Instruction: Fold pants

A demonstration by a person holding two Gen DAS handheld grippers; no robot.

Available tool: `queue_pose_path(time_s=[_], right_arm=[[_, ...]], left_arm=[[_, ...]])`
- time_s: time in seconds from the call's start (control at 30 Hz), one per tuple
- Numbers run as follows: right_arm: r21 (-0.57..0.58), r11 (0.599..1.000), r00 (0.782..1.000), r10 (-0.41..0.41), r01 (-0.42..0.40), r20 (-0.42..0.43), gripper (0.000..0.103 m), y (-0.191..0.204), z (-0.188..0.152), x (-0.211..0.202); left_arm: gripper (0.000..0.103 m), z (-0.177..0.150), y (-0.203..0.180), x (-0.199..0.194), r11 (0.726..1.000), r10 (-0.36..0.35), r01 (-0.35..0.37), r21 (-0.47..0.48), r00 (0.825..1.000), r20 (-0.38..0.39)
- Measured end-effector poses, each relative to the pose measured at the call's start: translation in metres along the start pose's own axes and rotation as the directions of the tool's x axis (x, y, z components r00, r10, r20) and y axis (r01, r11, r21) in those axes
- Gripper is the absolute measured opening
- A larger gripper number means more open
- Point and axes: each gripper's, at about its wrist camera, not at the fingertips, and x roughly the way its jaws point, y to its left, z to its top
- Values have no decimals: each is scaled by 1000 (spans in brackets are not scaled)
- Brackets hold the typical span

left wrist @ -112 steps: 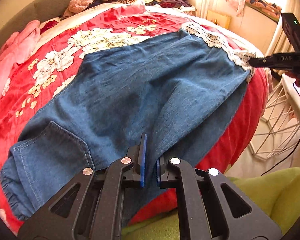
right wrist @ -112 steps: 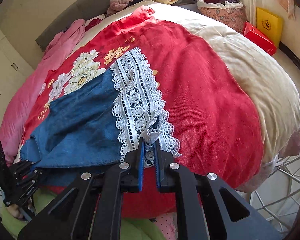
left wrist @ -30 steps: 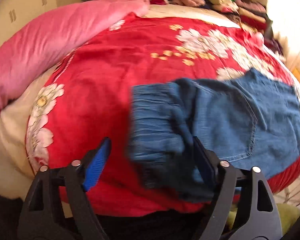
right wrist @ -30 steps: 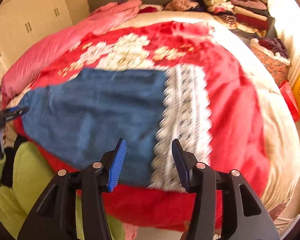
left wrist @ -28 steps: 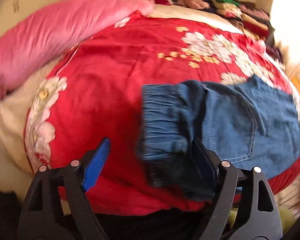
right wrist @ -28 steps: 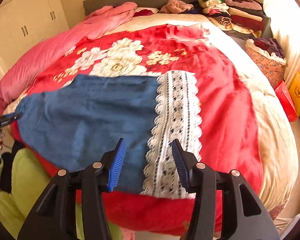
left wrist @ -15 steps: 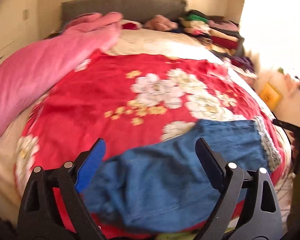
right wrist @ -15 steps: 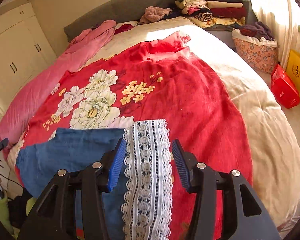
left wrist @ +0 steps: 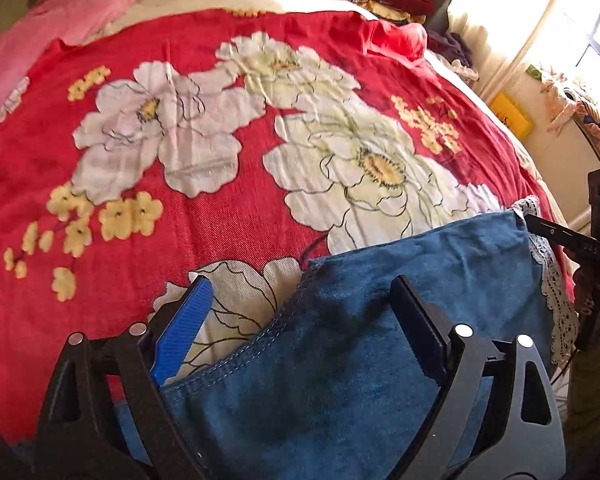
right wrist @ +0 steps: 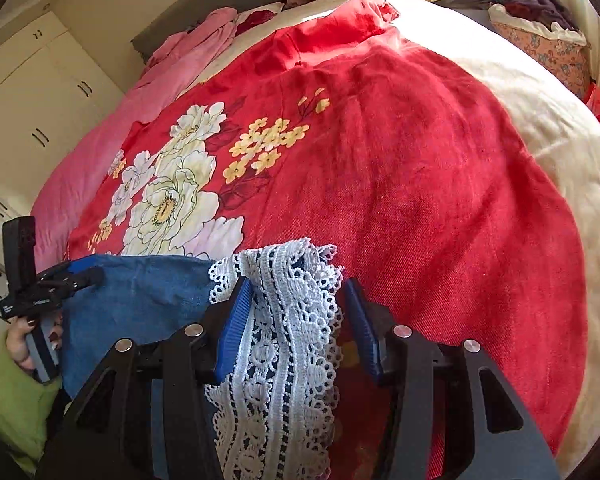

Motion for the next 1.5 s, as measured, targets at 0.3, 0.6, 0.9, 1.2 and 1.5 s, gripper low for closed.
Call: queue_pose_path(time_s=[0.3, 0.6, 0.9, 1.2, 1.5], right_arm=[[-162, 987, 983, 34, -4, 183, 14, 35, 19, -49], [-207, 962, 984, -172, 176, 36, 19, 22, 23, 18], [-108, 982, 977, -133, 152, 167, 48, 22, -7, -70], [-34, 996, 994, -83, 86, 75, 48, 15, -85, -92], [-78, 995, 998, -59, 59, 5, 16, 23, -103, -68]], left_arm=[[2, 12, -22, -39, 998, 47, -52, 35, 989, 137], [4, 11, -17, -2, 991, 116, -121, 48, 988, 101], [21, 1, -2, -46, 994, 111, -112, -6, 977, 184], [35, -61, -23, -92, 998, 28, -39, 46, 977, 210], [45, -130, -35, -63, 991, 108, -116, 66, 988, 113]])
